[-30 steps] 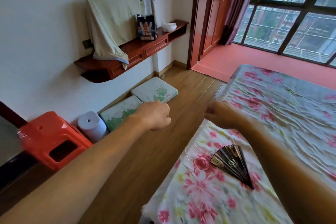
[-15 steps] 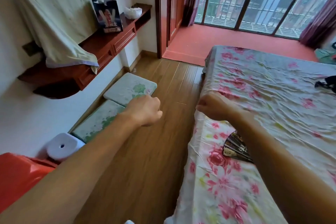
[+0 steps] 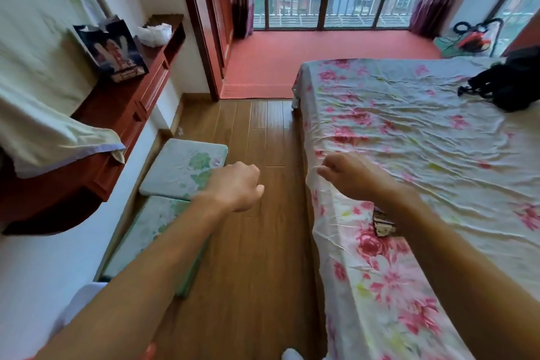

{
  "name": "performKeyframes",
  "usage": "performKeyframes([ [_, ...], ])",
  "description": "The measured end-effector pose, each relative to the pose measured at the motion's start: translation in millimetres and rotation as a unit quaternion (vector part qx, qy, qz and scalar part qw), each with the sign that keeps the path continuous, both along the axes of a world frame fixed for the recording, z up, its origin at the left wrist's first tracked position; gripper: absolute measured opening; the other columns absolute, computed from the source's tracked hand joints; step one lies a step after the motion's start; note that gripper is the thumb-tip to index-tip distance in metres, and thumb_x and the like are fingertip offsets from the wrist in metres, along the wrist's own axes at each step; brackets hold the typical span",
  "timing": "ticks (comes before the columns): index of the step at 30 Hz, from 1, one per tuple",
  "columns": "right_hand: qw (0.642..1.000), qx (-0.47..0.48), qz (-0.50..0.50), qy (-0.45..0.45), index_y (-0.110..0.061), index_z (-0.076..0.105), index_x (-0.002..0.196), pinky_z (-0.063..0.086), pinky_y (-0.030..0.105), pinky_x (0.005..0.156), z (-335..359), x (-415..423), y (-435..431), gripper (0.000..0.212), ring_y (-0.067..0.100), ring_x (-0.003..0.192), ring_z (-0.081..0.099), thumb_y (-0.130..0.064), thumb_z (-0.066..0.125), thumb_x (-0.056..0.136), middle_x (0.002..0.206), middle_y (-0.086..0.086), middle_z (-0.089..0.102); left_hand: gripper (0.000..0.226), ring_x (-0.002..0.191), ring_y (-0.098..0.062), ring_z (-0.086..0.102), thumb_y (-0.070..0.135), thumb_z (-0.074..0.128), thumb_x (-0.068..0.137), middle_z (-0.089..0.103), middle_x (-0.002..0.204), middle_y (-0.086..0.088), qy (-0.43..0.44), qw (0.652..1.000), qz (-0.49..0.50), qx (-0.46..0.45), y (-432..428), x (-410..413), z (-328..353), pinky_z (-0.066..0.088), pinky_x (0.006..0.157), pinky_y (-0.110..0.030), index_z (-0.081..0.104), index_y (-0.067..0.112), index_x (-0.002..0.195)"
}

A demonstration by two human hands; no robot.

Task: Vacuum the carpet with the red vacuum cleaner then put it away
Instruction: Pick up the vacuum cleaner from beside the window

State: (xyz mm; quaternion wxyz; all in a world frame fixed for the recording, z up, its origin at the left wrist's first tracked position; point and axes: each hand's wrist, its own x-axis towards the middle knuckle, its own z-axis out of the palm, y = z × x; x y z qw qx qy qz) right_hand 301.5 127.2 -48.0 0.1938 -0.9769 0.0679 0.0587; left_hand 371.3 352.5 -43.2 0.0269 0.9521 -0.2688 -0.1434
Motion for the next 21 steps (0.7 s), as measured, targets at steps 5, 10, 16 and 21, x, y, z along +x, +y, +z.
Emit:
performKeyframes([
  [5, 1.000, 0.009, -0.014, 0.008, -0.015, 0.068, 0.096, 0.035, 0.015, 0.054, -8, 42, -10, 0.024, 0.000, 0.067, 0.054, -0.030, 0.050, 0.102, 0.088, -0.002, 0.064, 0.026, 0.086, -0.023, 0.067, 0.035, 0.052, 0.098, 0.070, 0.093, -0.005, 0.005, 1.000, -0.013, -0.002, -7, 54, -6, 0.058, 0.083, -0.042, 0.068, 0.015, 0.095],
  [10, 0.998, 0.066, -0.008, -0.015, -0.011, 0.068, 0.093, 0.055, 0.023, 0.065, -17, 135, -22, 0.028, 0.012, 0.072, 0.065, -0.032, 0.051, 0.101, 0.085, 0.006, 0.068, 0.024, 0.076, -0.014, 0.063, 0.035, 0.052, 0.100, 0.068, 0.087, -0.002, -0.023, 0.999, 0.008, -0.026, -15, 133, -6, 0.048, 0.063, -0.028, 0.066, 0.018, 0.091],
  [16, 0.996, 0.079, 0.002, -0.029, -0.003, 0.069, 0.097, 0.052, 0.024, 0.068, -1, 246, -56, 0.030, 0.018, 0.078, 0.066, -0.028, 0.052, 0.101, 0.091, 0.010, 0.070, 0.026, 0.076, -0.015, 0.062, 0.035, 0.049, 0.101, 0.069, 0.087, -0.002, -0.058, 0.997, 0.047, -0.006, -34, 227, 7, 0.043, 0.064, -0.029, 0.065, 0.016, 0.090],
  [21, 0.996, 0.085, 0.011, -0.017, -0.005, 0.070, 0.104, 0.054, 0.028, 0.075, 2, 322, -74, 0.029, 0.015, 0.080, 0.065, -0.028, 0.052, 0.101, 0.094, 0.006, 0.069, 0.025, 0.078, -0.012, 0.060, 0.035, 0.048, 0.102, 0.069, 0.093, -0.001, -0.051, 0.997, 0.051, -0.014, -57, 299, 19, 0.037, 0.061, -0.025, 0.065, 0.017, 0.098],
])
